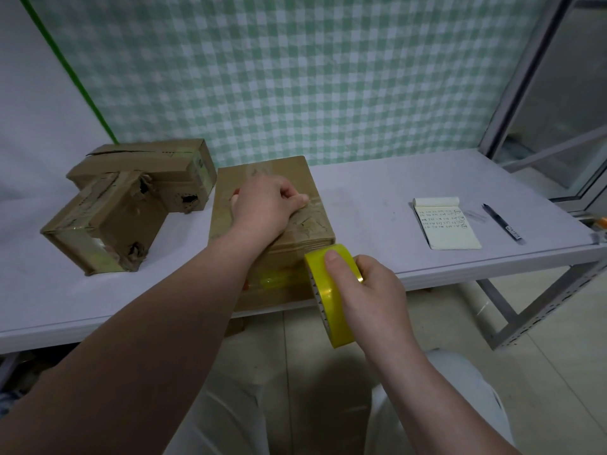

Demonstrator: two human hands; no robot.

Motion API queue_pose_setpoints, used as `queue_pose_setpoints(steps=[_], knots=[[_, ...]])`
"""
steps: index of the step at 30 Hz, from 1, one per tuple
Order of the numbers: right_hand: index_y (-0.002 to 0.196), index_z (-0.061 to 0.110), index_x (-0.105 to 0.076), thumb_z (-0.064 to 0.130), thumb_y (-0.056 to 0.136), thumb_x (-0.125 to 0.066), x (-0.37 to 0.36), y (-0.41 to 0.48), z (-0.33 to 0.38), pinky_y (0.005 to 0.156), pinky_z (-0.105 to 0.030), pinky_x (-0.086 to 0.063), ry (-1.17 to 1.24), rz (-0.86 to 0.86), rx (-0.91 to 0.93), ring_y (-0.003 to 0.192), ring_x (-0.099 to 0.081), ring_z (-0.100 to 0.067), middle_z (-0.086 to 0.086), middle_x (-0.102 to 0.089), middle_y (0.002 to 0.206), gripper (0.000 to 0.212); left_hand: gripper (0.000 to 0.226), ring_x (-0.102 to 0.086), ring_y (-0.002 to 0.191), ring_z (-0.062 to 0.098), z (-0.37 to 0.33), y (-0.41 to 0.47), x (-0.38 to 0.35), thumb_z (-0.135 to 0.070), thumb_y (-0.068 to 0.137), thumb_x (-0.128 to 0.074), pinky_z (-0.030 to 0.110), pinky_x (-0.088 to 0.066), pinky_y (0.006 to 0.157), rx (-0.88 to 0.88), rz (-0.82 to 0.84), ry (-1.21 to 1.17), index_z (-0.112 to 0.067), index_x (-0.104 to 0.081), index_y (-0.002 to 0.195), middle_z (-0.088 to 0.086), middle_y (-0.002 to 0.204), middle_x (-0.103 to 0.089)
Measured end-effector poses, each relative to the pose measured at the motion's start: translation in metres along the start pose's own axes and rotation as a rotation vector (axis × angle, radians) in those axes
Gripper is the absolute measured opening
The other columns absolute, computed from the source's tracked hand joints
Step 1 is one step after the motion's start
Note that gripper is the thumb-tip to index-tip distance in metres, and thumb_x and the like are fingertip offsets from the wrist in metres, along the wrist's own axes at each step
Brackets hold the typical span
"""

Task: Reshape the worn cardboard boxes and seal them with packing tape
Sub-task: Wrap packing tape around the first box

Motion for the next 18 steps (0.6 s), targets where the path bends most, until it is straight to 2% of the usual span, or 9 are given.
queue_pose_setpoints(steps=[4, 7, 11, 15, 18], knots=[[0.058, 0.017, -0.035, 0.047, 0.09, -0.056, 0.0003, 0.0001, -0.0001, 0.051, -0.029, -0.028, -0.009, 0.007, -0.009, 0.053, -0.035, -0.013, 0.004, -0.037, 0.055, 0.048, 0.022, -0.056, 0.098, 0.015, -0.0018, -0.0019, 0.0004, -0.041, 0.085, -0.065, 0.044, -0.04, 0.095, -0.034, -0.042, 0.066, -0.032, -0.058, 0.067, -0.008, 0.106, -0.068], [0.058, 0.017, -0.036, 0.047, 0.09, -0.055, 0.0, 0.0007, 0.0001, 0.051, -0.029, -0.028, -0.02, 0.015, -0.013, 0.054, -0.035, -0.013, 0.004, -0.038, 0.056, 0.048, 0.019, -0.054, 0.106, 0.017, -0.0042, -0.0028, 0.0003, -0.044, 0.087, -0.062, 0.037, -0.034, 0.087, -0.054, -0.077, 0.167, -0.033, -0.058, 0.072, -0.008, 0.106, -0.067], [0.058, 0.017, -0.037, 0.046, 0.09, -0.055, 0.0006, 0.0002, -0.0019, 0.052, -0.03, -0.028, -0.028, 0.026, -0.008, 0.056, -0.038, -0.015, 0.003, -0.04, 0.056, 0.047, 0.022, -0.05, 0.099, 0.021, -0.0046, -0.0027, -0.0001, -0.045, 0.091, -0.055, 0.034, -0.027, 0.075, -0.098, -0.1, 0.32, -0.028, -0.054, 0.076, -0.008, 0.08, -0.054], [0.058, 0.017, -0.038, 0.046, 0.09, -0.055, 0.0004, -0.0008, -0.0034, 0.052, -0.029, -0.029, -0.017, 0.038, -0.016, 0.056, -0.037, -0.014, 0.004, -0.04, 0.056, 0.046, 0.023, -0.052, 0.092, 0.022, 0.0005, 0.0001, 0.0036, -0.04, 0.092, -0.054, 0.035, -0.03, 0.072, -0.131, -0.087, 0.35, -0.022, -0.053, 0.077, -0.003, 0.086, -0.058], [0.059, 0.017, -0.038, 0.046, 0.091, -0.054, -0.0015, 0.0004, -0.0026, 0.051, -0.029, -0.029, -0.012, 0.041, -0.025, 0.056, -0.037, -0.013, 0.003, -0.039, 0.058, 0.046, 0.019, -0.055, 0.091, 0.024, -0.0054, -0.0026, 0.0076, -0.033, 0.092, -0.057, 0.034, -0.035, 0.069, -0.203, -0.171, 0.354, -0.018, -0.058, 0.081, 0.002, 0.092, -0.063]])
Point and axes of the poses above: each hand's wrist, its own y-axis towards the middle knuckle, its own x-axis out of the back of the hand, z = x × y, the point moved 5 cm from there along y, towards the middle knuckle
